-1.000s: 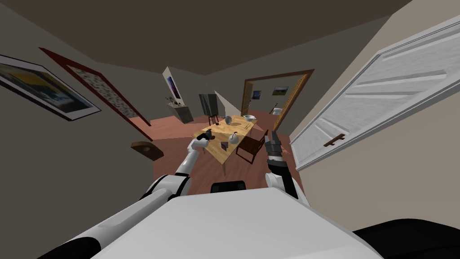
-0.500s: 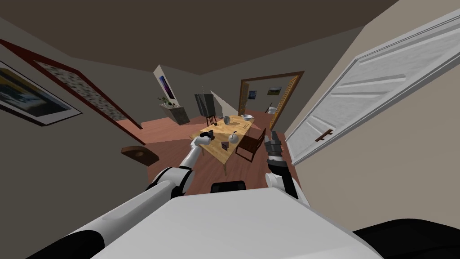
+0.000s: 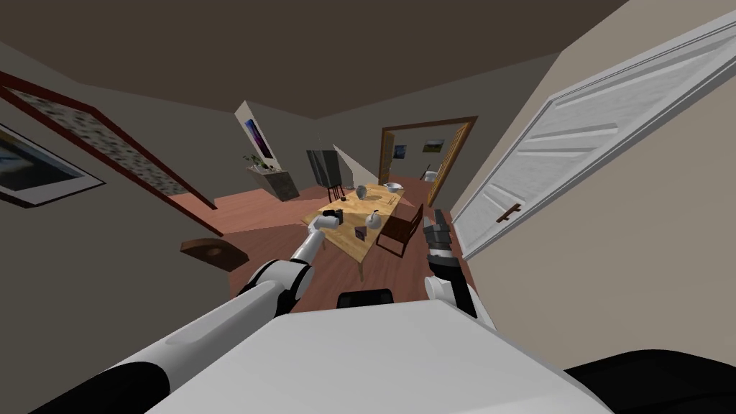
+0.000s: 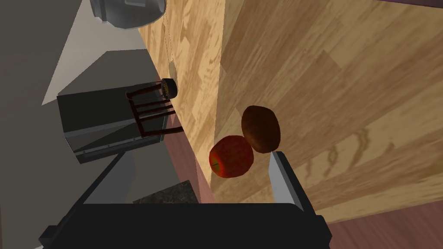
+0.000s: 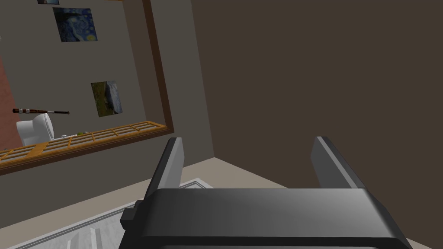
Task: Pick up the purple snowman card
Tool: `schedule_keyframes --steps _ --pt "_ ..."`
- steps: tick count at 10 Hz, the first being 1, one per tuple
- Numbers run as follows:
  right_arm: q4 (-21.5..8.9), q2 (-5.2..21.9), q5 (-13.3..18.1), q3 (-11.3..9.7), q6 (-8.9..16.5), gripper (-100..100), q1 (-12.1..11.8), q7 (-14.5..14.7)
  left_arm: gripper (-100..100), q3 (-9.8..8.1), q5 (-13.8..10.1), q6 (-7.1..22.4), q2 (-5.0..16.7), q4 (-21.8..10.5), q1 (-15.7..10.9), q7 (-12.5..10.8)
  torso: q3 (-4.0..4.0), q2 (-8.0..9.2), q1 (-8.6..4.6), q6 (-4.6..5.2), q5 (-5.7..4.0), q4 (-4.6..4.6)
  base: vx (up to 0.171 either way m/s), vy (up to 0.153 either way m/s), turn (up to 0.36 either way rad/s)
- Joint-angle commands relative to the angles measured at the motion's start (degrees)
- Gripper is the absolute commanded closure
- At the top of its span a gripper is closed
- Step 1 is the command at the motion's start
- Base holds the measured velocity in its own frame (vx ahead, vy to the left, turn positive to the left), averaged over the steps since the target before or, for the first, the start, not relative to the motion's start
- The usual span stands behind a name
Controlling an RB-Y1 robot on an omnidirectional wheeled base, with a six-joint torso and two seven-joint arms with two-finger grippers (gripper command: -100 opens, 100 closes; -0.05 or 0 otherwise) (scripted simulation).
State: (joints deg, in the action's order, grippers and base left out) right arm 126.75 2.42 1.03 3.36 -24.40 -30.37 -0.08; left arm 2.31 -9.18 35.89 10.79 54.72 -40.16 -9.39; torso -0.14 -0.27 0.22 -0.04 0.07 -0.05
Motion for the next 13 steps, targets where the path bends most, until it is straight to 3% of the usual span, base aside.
schedule_keyframes --steps 1,2,3,5,6,7,8,10,13 --pt "0.0 0.0 0.0 0.0 0.0 0 0.0 0.0 -100 0.16 -0.3 0.8 -0.2 -2.9 -1.2 -0.2 0.0 0.0 0.0 0.0 0.0 0.0 0.001 0.078 -0.109" --pt "0.0 0.0 0.0 0.0 0.0 0 0.0 0.0 -100 0.16 -0.3 0.8 -0.2 -2.9 -1.2 -0.2 0.0 0.0 0.02 -0.05 0.02 -0.01 0.003 0.031 0.026" --pt "0.0 0.0 0.0 0.0 0.0 0 0.0 0.0 -100 0.47 -1.0 2.5 -0.7 -4.9 -3.7 -0.4 -0.01 -0.01 -0.09 -0.07 -0.01 -0.01 0.003 0.055 -0.145" --pt "0.0 0.0 0.0 0.0 0.0 0 0.0 0.0 -100 0.47 -1.0 2.5 -0.7 -6.5 -3.7 -0.4 -0.02 -0.03 -0.01 -0.06 0.01 -0.02 0.011 0.055 -0.049" --pt "0.0 0.0 0.0 0.0 0.0 0 0.0 0.0 -100 0.78 -1.7 4.1 -1.2 -9.5 -6.0 -0.6 -0.03 -0.05 -0.08 -0.06 0.0 -0.02 0.006 0.066 -0.159" --pt "0.0 0.0 0.0 0.0 0.0 0 0.0 0.0 -100 0.78 -1.7 4.1 -1.2 -10.1 -6.0 -0.6 -0.02 -0.03 -0.03 -0.01 0.0 -0.01 0.006 0.075 -0.092" --pt "0.0 0.0 0.0 0.0 0.0 0 0.0 0.0 -100 1.09 -2.4 5.6 -1.8 -11.4 -8.2 -0.8 -0.02 -0.03 0.01 -0.07 0.01 -0.01 0.021 0.089 -0.13" --pt "0.0 0.0 0.0 0.0 0.0 0 0.0 0.0 -100 1.09 -2.4 5.6 -1.8 -13.5 -8.2 -0.8 -0.05 -0.08 0.02 -0.07 0.02 -0.03 0.013 0.051 -0.043" --pt "0.0 0.0 0.0 0.0 0.0 0 0.0 0.0 -100 1.68 -3.7 8.2 -3.3 -18.7 -12.1 -1.1 -0.04 -0.06 -0.07 -0.07 0.0 -0.02 0.014 0.061 -0.118"
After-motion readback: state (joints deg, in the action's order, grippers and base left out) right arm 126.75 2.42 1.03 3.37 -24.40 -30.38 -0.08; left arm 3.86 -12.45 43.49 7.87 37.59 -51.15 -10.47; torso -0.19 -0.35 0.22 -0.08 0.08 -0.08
